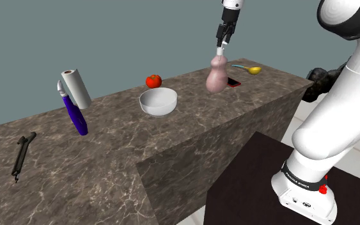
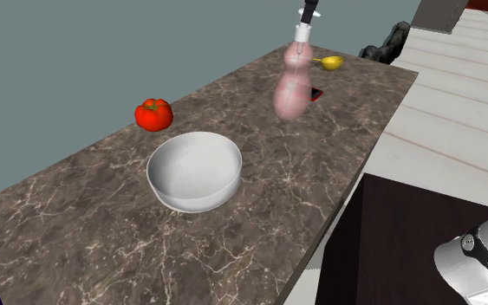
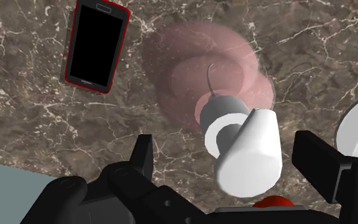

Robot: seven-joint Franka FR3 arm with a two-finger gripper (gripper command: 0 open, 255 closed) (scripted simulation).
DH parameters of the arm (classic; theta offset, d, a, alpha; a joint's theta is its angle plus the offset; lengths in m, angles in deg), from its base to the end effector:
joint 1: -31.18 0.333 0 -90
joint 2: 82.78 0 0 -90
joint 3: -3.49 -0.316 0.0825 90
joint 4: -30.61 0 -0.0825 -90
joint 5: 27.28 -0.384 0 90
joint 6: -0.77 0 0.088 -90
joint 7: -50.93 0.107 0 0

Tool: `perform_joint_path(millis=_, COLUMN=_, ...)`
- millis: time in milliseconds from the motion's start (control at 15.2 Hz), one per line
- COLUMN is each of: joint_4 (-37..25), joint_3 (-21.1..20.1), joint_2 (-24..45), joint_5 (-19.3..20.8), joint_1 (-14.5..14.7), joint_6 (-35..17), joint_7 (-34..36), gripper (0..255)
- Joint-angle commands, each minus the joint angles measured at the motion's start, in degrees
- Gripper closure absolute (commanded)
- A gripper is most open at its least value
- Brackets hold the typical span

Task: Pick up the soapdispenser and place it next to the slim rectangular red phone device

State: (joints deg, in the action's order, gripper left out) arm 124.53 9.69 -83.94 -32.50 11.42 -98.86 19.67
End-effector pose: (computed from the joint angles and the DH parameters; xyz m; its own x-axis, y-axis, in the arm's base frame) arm 0.5103 -0.2399 0.6191 0.9855 0.0802 0.1498 0.0838 -0.9963 -0.0179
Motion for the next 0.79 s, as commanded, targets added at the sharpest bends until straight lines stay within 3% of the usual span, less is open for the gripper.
perform_joint_path(millis=0, joint_4=-0.01, joint_3=0.00, joint_2=0.00, joint_5=0.00, joint_1=0.00, joint_6=0.00, joint_7=0.00, gripper=0)
perform_joint_path(millis=330, joint_4=-8.69, joint_3=0.34, joint_2=1.08, joint_5=-0.13, joint_1=-0.33, joint_6=7.64, joint_7=0.03, gripper=0)
perform_joint_path(millis=726, joint_4=-8.69, joint_3=0.34, joint_2=1.08, joint_5=-0.13, joint_1=-0.33, joint_6=7.64, joint_7=0.03, gripper=0)
